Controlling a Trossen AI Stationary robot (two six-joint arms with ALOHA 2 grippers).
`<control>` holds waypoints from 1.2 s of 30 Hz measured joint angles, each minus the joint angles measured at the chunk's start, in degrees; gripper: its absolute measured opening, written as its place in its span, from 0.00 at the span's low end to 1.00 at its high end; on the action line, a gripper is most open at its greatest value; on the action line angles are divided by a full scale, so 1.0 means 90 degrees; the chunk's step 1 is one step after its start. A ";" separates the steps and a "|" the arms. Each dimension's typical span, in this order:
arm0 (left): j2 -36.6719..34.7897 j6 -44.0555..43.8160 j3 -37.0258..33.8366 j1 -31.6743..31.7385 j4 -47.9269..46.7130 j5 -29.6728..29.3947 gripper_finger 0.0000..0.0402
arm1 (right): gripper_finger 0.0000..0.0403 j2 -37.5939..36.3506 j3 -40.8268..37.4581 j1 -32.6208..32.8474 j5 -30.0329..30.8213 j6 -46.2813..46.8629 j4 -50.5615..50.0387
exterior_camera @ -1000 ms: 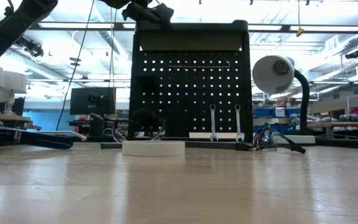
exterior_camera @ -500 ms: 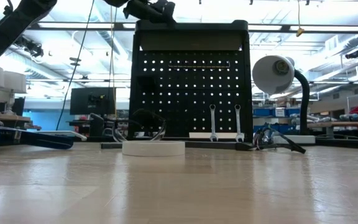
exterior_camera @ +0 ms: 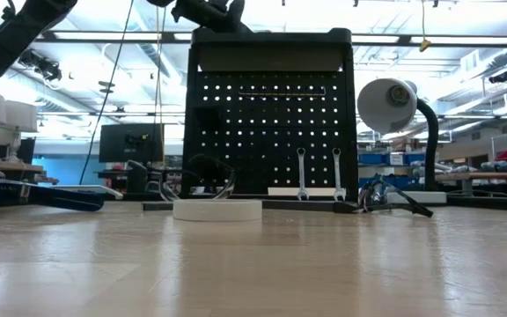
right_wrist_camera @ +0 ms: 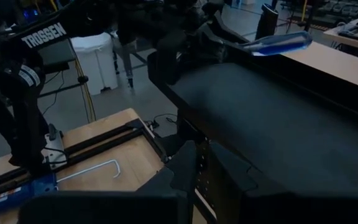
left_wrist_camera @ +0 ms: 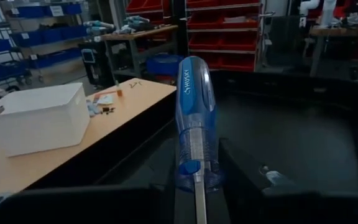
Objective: Hang tools onto peg board
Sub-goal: Remove the blue screwdriver from the top of the peg board
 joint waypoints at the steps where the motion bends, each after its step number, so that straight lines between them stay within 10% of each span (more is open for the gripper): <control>1: -0.0021 0.0000 0.0000 0.0000 0.0001 -0.0005 0.22 | 0.12 0.0000 0.0000 0.0000 0.0000 0.0001 0.0000; 9: -0.0576 -0.0008 -0.0002 -0.0052 0.0384 0.0221 0.22 | 0.11 0.0000 0.0000 -0.0002 0.0056 -0.0106 -0.0013; 19: -0.1496 -0.0967 0.0012 -0.0851 -0.1385 0.3215 0.22 | 0.11 -0.0338 0.0001 -0.0665 0.0391 -0.0605 0.0314; 25: -0.1585 -0.0526 0.0007 -0.1916 -0.2940 0.2829 0.22 | 0.09 -0.0350 0.0002 -0.0960 0.0370 -0.1310 0.0337; 30: -0.1434 0.0757 -0.0133 -0.2620 -0.4244 0.1229 0.23 | 0.07 -0.0221 0.0002 -0.1067 0.0386 -0.1525 0.0553; 36: -0.1405 0.0719 -0.1631 -0.2967 -0.3940 0.1409 0.23 | 0.06 -0.0214 0.0002 -0.1119 0.0386 -0.1290 0.0673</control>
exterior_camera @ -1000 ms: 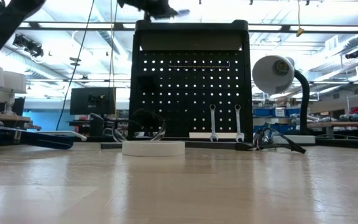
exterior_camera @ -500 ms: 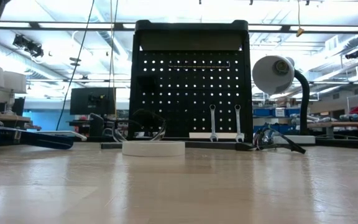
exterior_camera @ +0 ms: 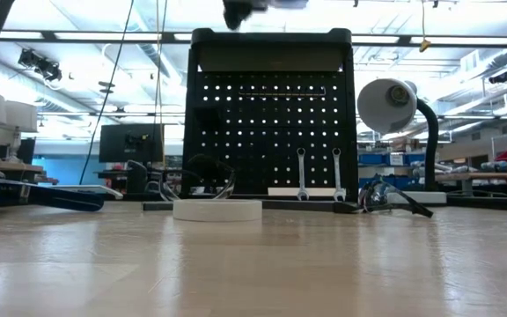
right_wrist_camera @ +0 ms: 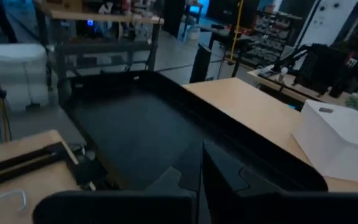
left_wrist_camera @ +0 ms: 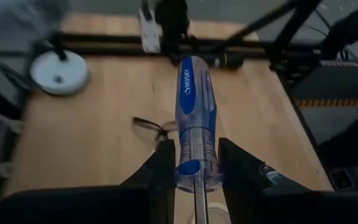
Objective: Hang tools onto peg board
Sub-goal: Remove the blue screwdriver from the top of the peg board
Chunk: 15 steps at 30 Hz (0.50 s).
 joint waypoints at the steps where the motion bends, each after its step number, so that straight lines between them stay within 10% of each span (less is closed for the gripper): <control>1: 0.0000 -0.0031 -0.0323 -0.0053 0.0236 -0.0001 0.23 | 0.06 0.0000 0.0000 0.0000 -0.0002 0.0002 -0.0053; 15: 0.0000 -0.1466 -0.4239 -0.0785 0.4084 -0.0896 0.23 | 0.06 0.0000 0.0000 -0.0245 0.0050 0.0010 -0.2214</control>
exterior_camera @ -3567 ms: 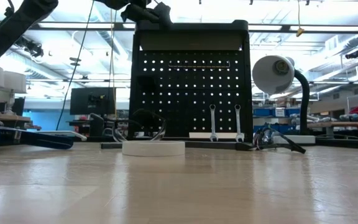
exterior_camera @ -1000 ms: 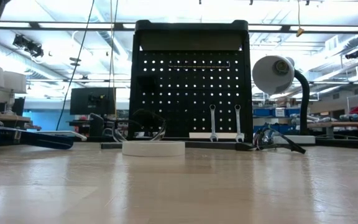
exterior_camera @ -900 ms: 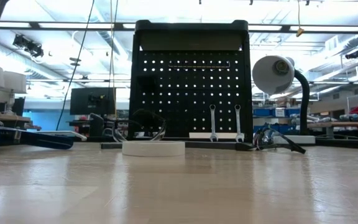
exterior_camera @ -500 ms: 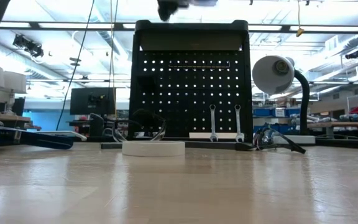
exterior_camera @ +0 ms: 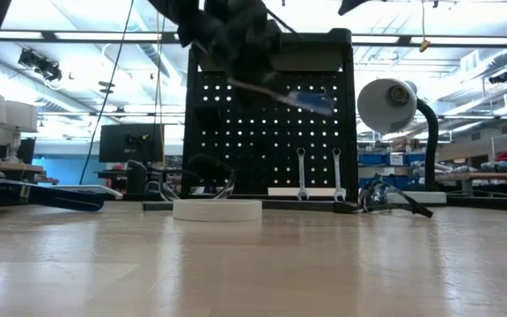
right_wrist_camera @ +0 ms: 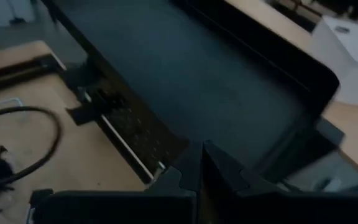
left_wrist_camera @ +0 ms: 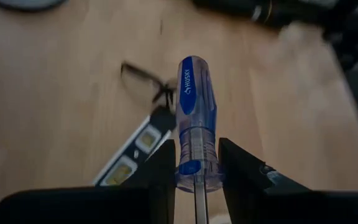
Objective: Hang tools onto peg board
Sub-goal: Remove the blue screwdriver from the top of the peg board
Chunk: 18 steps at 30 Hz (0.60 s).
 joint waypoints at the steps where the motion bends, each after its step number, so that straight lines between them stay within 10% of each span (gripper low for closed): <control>1: 0.0000 0.0109 -0.0127 -0.0064 0.0039 -0.0056 0.23 | 0.06 0.0000 0.0000 -0.0054 0.0001 0.0000 -0.0072; 18: 0.0314 0.2269 -0.0717 -0.0726 0.1297 0.0263 0.28 | 0.06 0.0034 -0.0024 -0.0413 -0.0713 -0.0001 0.0487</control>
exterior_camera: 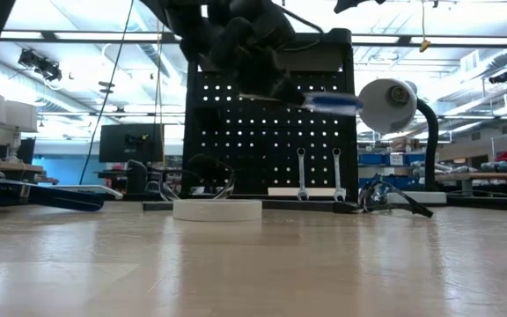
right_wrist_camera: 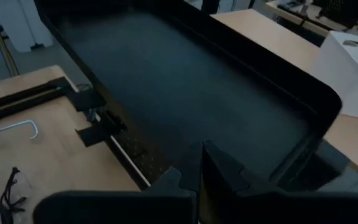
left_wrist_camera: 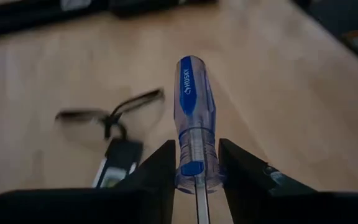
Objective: Hang tools onto peg board
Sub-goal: Remove the blue screwdriver from the top of the peg board, then unhang the right wrench from the peg board
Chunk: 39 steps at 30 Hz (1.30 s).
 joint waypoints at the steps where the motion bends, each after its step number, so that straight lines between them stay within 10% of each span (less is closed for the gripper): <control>1: 0.0037 0.0040 0.0000 -0.0001 0.0113 0.0108 0.28 | 0.06 0.0017 -0.0001 -0.0002 -0.0045 0.0019 0.0024; 21: 0.0000 -0.0742 0.0008 -0.0035 0.0788 -0.0475 0.63 | 0.06 0.0075 -0.0003 0.0007 -0.0560 0.0307 -0.0080; 39: -0.1876 -0.2030 -0.0123 0.0176 -0.0011 -0.3207 0.40 | 0.06 0.0064 -0.0719 0.0955 -0.2052 0.0613 0.0240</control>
